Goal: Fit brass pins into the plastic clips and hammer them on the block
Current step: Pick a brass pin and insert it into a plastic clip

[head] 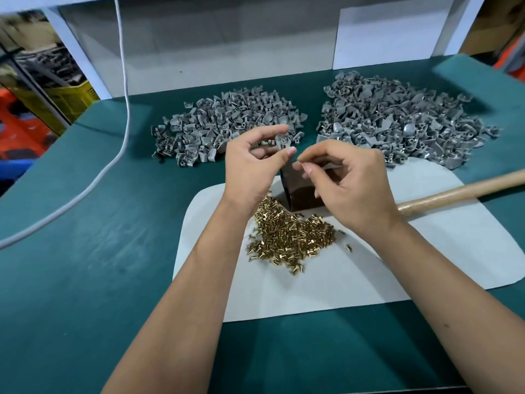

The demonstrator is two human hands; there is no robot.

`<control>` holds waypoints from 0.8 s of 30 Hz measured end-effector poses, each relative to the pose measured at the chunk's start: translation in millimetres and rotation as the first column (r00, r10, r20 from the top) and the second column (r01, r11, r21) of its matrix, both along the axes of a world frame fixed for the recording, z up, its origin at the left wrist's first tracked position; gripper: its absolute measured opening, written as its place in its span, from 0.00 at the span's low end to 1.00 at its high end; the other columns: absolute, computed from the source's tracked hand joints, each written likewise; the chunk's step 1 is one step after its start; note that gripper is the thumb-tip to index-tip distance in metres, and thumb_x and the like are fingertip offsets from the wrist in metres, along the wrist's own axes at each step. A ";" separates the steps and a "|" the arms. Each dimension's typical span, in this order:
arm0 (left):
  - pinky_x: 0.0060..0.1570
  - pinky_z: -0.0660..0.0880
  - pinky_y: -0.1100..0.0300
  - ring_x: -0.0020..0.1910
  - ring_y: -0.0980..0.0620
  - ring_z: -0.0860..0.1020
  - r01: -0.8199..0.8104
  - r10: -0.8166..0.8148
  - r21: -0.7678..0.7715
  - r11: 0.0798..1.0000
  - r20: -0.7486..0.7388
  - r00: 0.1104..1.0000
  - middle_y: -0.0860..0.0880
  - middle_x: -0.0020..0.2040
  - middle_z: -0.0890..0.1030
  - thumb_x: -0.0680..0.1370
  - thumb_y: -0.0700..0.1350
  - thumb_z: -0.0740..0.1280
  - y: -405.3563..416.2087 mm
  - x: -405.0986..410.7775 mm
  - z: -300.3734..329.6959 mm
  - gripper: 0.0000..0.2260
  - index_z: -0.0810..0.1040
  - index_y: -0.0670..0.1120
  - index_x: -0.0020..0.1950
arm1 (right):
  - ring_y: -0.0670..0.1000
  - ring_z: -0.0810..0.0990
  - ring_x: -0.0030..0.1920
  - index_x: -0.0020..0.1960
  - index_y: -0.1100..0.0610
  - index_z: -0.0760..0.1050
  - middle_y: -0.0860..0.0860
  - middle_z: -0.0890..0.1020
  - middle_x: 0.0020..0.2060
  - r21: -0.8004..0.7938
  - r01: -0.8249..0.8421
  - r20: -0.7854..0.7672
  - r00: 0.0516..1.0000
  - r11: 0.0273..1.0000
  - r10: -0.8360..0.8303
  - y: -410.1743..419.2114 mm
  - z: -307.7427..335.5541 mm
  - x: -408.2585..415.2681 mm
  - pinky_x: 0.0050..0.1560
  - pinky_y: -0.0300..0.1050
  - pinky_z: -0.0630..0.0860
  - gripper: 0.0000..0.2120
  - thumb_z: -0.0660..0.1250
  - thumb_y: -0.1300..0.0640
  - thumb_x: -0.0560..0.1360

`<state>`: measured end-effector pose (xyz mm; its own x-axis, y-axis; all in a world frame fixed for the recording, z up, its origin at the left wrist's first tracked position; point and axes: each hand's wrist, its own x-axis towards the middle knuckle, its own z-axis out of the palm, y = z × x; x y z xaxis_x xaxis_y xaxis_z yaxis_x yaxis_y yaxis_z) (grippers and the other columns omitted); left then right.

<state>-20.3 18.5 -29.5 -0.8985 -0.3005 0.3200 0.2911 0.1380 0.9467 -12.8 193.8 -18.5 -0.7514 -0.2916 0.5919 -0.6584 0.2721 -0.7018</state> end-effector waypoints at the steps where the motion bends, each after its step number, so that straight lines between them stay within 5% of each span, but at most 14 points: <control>1: 0.53 0.83 0.48 0.46 0.44 0.85 0.026 -0.026 0.007 1.000 0.002 1.000 0.42 0.52 0.86 0.72 0.35 0.78 1.0 0.9 0.9 0.16 0.85 0.45 0.58 | 0.49 0.86 0.44 0.51 0.57 0.84 0.48 0.87 0.44 -0.034 0.001 0.042 0.999 0.999 0.000 0.2 -0.2 -0.6 0.43 0.49 0.84 0.07 0.70 0.65 0.77; 3: 0.54 0.83 0.45 0.48 0.40 0.85 0.074 -0.074 0.009 0.997 -0.010 0.997 0.43 0.54 0.86 0.72 0.33 0.77 3.3 2.2 2.6 0.18 0.85 0.43 0.60 | 0.46 0.85 0.42 0.52 0.56 0.85 0.46 0.87 0.44 -0.067 0.024 0.072 0.997 0.997 -0.020 1.3 0.8 -2.6 0.42 0.43 0.82 0.09 0.70 0.66 0.77; 9: 0.51 0.80 0.59 0.45 0.55 0.82 0.152 -0.152 -0.005 0.988 -0.044 0.987 0.49 0.49 0.85 0.70 0.31 0.79 8.7 4.8 2.8 0.18 0.82 0.42 0.57 | 0.43 0.84 0.40 0.55 0.55 0.85 0.47 0.86 0.44 -0.111 0.094 0.117 0.990 0.989 -0.081 6.2 4.1 -8.9 0.40 0.37 0.80 0.10 0.72 0.65 0.76; 12: 0.51 0.82 0.56 0.45 0.51 0.84 0.160 -0.162 -0.035 0.986 -0.048 0.986 0.42 0.50 0.86 0.69 0.30 0.79 10.6 5.6 2.6 0.16 0.82 0.38 0.55 | 0.46 0.85 0.42 0.52 0.57 0.85 0.48 0.86 0.43 -0.102 0.150 0.142 0.981 0.983 -0.135 9.0 3.4 -11.9 0.41 0.43 0.83 0.06 0.74 0.63 0.75; 16: 0.49 0.81 0.58 0.44 0.53 0.83 0.195 -0.198 -0.064 0.979 -0.034 0.980 0.44 0.48 0.86 0.68 0.29 0.79 14.0 6.2 3.3 0.17 0.82 0.38 0.54 | 0.43 0.85 0.47 0.51 0.54 0.86 0.44 0.86 0.44 -0.002 0.191 0.078 0.979 0.982 -0.191 9.6 5.8 -11.7 0.54 0.44 0.82 0.07 0.74 0.63 0.75; 24: 0.51 0.83 0.54 0.45 0.47 0.84 0.202 -0.202 -0.108 0.973 0.009 0.979 0.41 0.46 0.86 0.68 0.29 0.79 18.1 8.1 5.0 0.18 0.84 0.37 0.55 | 0.41 0.85 0.45 0.52 0.57 0.74 0.43 0.87 0.39 -0.002 0.205 0.115 0.972 0.979 -0.203 10.3 8.1 -9.3 0.54 0.50 0.82 0.13 0.76 0.62 0.73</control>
<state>-12.2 36.6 -24.4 -0.9363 -0.0765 0.3429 0.3256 0.1772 0.9288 -22.0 204.1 -10.3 -0.8566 -0.1178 0.5024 -0.5060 0.3820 -0.7733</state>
